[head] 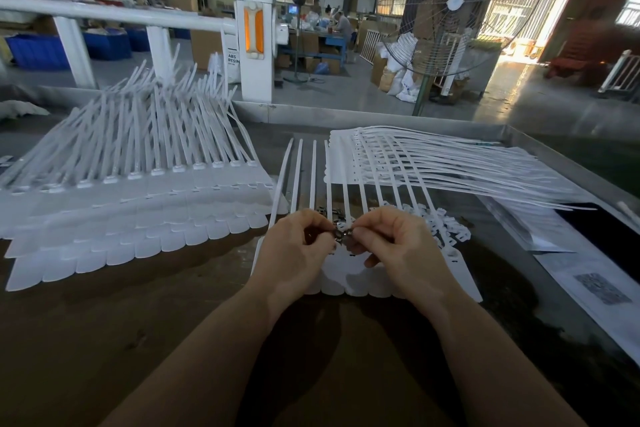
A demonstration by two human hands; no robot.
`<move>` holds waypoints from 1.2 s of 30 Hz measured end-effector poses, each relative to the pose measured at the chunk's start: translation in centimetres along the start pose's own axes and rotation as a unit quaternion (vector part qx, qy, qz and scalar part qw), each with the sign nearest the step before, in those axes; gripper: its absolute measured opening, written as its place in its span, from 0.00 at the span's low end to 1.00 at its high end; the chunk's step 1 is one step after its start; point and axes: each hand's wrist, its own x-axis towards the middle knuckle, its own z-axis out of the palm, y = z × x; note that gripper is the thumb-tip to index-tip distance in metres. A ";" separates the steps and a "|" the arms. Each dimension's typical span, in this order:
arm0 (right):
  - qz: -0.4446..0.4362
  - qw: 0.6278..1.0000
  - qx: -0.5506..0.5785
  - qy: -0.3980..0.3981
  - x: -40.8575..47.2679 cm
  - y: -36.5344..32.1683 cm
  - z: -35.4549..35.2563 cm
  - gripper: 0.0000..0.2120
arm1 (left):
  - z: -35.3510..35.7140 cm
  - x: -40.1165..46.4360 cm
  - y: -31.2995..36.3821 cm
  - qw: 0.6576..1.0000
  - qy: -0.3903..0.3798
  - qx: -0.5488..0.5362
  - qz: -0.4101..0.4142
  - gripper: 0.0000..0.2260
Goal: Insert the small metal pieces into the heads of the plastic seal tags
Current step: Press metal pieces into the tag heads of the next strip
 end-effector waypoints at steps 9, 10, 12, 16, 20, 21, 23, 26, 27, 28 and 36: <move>0.009 0.988 -0.089 0.126 0.3 0.6 -2.1 0.04 | 0.0 0.1 -0.7 0.997 0.008 0.072 -0.006 0.05; 0.011 0.987 -0.096 0.132 0.3 0.7 -2.2 0.04 | -0.1 0.1 -0.8 0.997 0.012 0.079 -0.007 0.05; 0.016 0.984 -0.109 0.138 0.3 0.8 -2.3 0.05 | -0.2 0.2 -0.9 0.996 0.014 0.087 -0.007 0.05; 0.033 0.978 -0.173 0.111 0.4 1.0 -2.7 0.02 | -0.2 0.2 -0.9 0.995 0.014 0.096 -0.005 0.05; 0.056 0.961 -0.263 0.059 0.5 1.1 -2.9 0.03 | -0.1 0.2 -0.9 0.994 0.014 0.106 -0.002 0.04; 0.059 0.957 -0.279 0.048 0.6 1.1 -2.9 0.04 | 0.0 0.2 -0.9 0.994 0.016 0.107 0.000 0.04; 0.065 0.953 -0.293 0.030 0.6 1.0 -3.0 0.04 | 0.0 0.3 -0.9 0.994 0.017 0.109 0.000 0.04; 0.083 0.953 -0.293 0.011 0.5 0.9 -3.1 0.04 | 0.0 0.2 -1.0 0.994 0.017 0.110 -0.001 0.04; 0.087 0.952 -0.292 0.007 0.5 0.8 -3.1 0.04 | 0.0 0.3 -1.1 0.994 0.017 0.110 0.000 0.04; 0.091 0.952 -0.292 0.003 0.4 0.7 -3.1 0.04 | 0.0 0.3 -1.1 0.994 0.018 0.111 0.002 0.04; 0.084 0.960 -0.263 0.041 0.2 0.8 -3.1 0.03 | 0.0 0.2 -1.0 0.994 0.014 0.107 0.011 0.05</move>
